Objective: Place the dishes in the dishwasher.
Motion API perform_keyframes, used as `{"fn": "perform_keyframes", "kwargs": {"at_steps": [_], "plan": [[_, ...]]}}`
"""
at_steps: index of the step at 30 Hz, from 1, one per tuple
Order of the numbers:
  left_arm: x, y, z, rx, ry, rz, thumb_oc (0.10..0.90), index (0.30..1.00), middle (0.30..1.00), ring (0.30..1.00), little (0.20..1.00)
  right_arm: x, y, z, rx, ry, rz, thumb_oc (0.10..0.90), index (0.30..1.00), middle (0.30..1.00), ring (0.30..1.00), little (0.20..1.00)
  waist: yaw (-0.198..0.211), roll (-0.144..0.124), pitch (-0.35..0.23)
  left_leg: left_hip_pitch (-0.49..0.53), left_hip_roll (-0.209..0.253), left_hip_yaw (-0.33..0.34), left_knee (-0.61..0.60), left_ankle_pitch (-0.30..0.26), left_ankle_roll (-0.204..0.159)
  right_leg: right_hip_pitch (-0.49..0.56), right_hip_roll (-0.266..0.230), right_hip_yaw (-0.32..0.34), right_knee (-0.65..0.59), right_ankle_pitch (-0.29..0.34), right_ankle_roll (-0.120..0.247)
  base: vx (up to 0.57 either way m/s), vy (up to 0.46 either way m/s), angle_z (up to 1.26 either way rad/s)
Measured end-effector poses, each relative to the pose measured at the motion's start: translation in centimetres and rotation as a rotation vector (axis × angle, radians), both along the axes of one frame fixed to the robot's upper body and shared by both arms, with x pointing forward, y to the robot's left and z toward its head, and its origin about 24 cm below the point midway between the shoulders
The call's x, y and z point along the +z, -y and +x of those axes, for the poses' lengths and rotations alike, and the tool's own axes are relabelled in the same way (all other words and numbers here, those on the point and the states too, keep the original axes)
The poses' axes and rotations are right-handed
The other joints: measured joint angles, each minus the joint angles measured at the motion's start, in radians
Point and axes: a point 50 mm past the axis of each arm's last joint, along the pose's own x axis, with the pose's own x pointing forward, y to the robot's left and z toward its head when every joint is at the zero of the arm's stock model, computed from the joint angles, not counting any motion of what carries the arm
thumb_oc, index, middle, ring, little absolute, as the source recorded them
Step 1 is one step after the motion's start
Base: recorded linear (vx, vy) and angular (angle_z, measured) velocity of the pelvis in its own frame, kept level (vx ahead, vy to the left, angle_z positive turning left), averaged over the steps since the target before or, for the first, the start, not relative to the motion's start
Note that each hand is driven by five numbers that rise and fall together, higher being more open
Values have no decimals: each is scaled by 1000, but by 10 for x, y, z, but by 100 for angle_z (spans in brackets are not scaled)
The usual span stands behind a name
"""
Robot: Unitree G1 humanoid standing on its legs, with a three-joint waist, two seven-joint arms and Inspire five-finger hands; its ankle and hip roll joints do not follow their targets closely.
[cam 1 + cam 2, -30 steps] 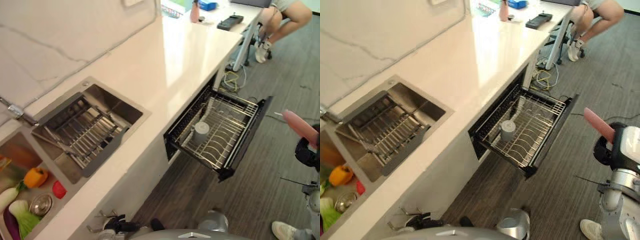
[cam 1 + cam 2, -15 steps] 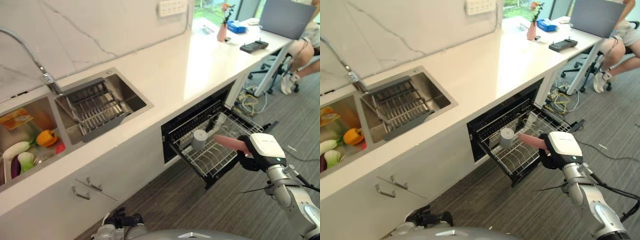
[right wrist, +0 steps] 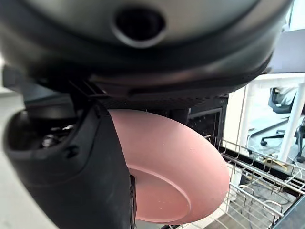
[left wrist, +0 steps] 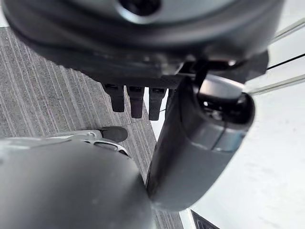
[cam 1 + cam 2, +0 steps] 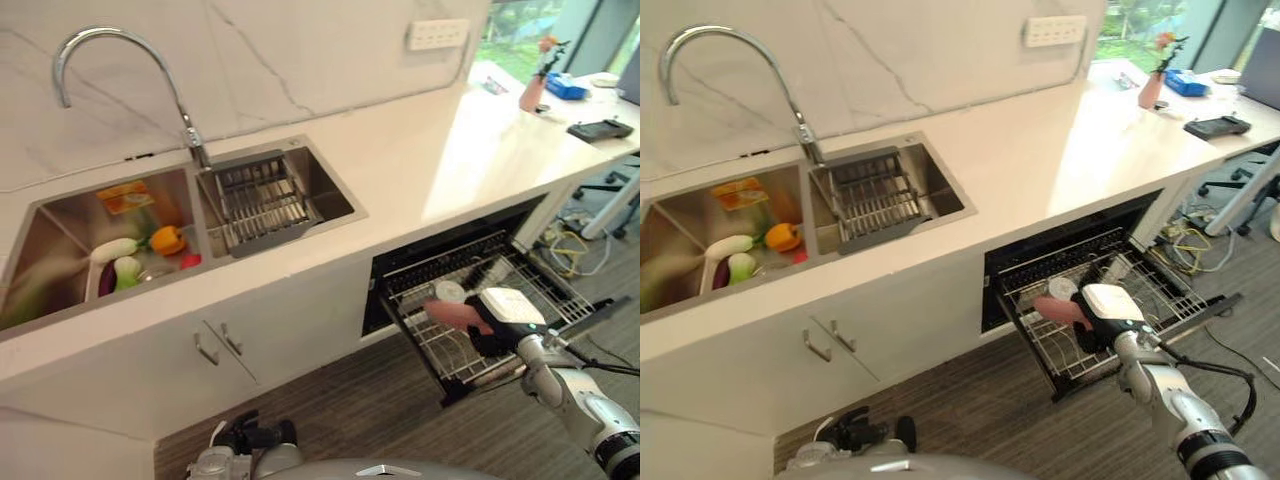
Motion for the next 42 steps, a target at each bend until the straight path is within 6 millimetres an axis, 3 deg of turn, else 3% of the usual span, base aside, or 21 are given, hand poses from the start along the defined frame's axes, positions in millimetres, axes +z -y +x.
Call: {"fn": "perform_keyframes", "kwargs": {"at_steps": [7, 10, 15, 17, 23, 28, 29, 30, 31, 38, 39, 42], "plan": [[1, 1, 3, -8, 23, -9, 800, 900, 900, 900, 900, -7, 22, 0, -114, -43, -42, 400, 300, 300, 300, 300, 12, 13, 13, -18, -22, -18, -1, 2, 6, -8, -17, -12, 0, 1, 8, 10, 45, 10], [2, 2, 5, -22, 38, -20, 800, 900, 900, 900, 900, 7, 38, 16, -192, 10, -70, 400, 300, 300, 300, 300, 12, 39, 26, -42, -33, -16, -1, 3, 13, -35, -29, -11, 0, 9, 19, -10, 62, 1], [3, 3, 7, -30, 48, -21, 800, 900, 900, 900, 900, 23, 46, 28, -220, 91, -100, 400, 300, 300, 300, 300, 12, 67, 47, -51, -47, -15, 2, 5, 23, -43, -43, -12, 0, 14, 25, -3, 55, 1], [0, 2, -5, -53, 9, -12, 800, 900, 900, 900, 900, 33, 49, 32, -238, 161, -110, 400, 300, 300, 300, 300, 10, 86, 58, -53, -59, -13, 2, 1, 28, -46, -55, -10, 0, 16, 27, 3, 53, 0], [-7, 1, -48, -69, -117, -9, 800, 900, 900, 900, 900, 39, 54, 32, -246, 223, -228, 400, 300, 300, 300, 300, 10, 91, 86, -59, -73, -15, 3, -2, 33, -50, -69, -9, 0, 17, 29, 2, 38, 3], [-9, 7, -62, -99, -152, -36, 800, 900, 900, 900, 900, 40, 54, 32, -216, 223, -278, 400, 300, 300, 300, 300, 10, 90, 94, -65, -77, -17, -2, -3, 35, -53, -72, -10, 0, 17, 30, 4, 21, 2], [-9, 7, -62, -101, -152, -37, 800, 900, 900, 900, 900, 40, 54, 32, -210, 221, -289, 580, 571, 571, 571, 571, 10, 90, 94, -65, -78, -17, -2, -4, 36, -53, -73, -10, 0, 18, 31, 0, 0, 0], [-9, 7, -62, -101, -151, -37, 800, 900, 900, 900, 900, 39, 53, 32, -200, 214, -300, 580, 571, 571, 571, 571, 9, 89, 94, -66, -79, -17, -2, -4, 36, -53, -74, -10, 0, 19, 33, -2, 34, 1], [-9, 8, -61, -107, -146, -43, 800, 900, 900, 900, 900, 36, 53, 32, -158, 173, -331, 800, 900, 900, 900, 900, 7, 89, 94, -66, -83, -17, -2, -6, 37, -53, -79, -10, 0, 21, 36, 0, 0, 0], [-7, 10, -51, -119, -114, -61, 800, 900, 900, 900, 900, 14, 39, 31, 21, -27, -368, 800, 900, 900, 900, 900, -5, 87, 99, -94, -95, -16, 3, 2, 54, -84, -91, -9, 8, 28, 47, -80, 24, 1], [-6, 9, -42, -96, -88, -69, 800, 900, 900, 900, 900, 2, 26, 26, 157, -132, -414, 800, 900, 900, 900, 900, -13, 84, 104, -109, -98, -15, 3, 4, 58, -99, -100, -8, 11, 31, 51, 40, -22, 2], [-4, 1, -41, -91, -86, -53, 800, 900, 900, 900, 900, -10, 20, 18, 223, -194, -447, 800, 900, 900, 900, 900, -26, 65, 116, -85, -103, -12, 3, -1, 60, -75, -107, -2, 9, 33, 53, 48, -54, 1]]}}
